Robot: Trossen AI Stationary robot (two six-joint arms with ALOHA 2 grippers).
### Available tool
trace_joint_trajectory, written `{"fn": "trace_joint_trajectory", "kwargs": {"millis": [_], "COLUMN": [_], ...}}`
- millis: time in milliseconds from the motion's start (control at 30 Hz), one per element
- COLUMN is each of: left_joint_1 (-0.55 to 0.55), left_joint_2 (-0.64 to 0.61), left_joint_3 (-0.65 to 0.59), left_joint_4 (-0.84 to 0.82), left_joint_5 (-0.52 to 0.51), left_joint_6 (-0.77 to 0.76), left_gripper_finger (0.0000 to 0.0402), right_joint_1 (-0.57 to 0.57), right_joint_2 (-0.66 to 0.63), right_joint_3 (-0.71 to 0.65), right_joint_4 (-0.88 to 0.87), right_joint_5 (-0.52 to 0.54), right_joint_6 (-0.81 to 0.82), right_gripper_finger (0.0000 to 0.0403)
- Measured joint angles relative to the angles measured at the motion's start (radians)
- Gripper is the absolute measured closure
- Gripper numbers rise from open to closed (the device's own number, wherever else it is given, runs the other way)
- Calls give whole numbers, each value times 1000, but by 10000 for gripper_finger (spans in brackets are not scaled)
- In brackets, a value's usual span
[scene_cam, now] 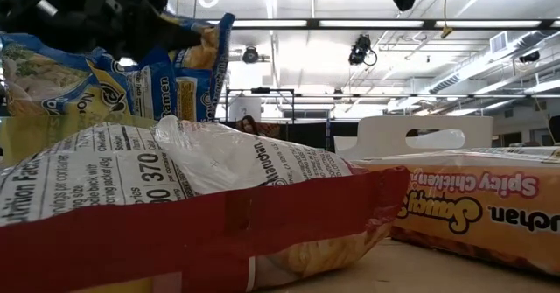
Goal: Sort Maruchan noodles
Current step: Put the blue noodle pack into the yellow bin
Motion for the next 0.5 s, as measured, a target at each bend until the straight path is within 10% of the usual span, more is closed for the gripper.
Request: {"fn": "trace_joint_trajectory", "kwargs": {"millis": [500], "left_joint_1": [-82], "left_joint_2": [64], "left_joint_3": [-75], "left_joint_4": [154], "left_joint_5": [-177], "left_joint_6": [-63], "left_gripper_finger": [280], "right_joint_1": [18], "right_joint_2": [93], "right_joint_3": [0], "right_joint_4": [76], "right_joint_5": [38], "right_joint_6": [-4], "right_gripper_finger": [292]}}
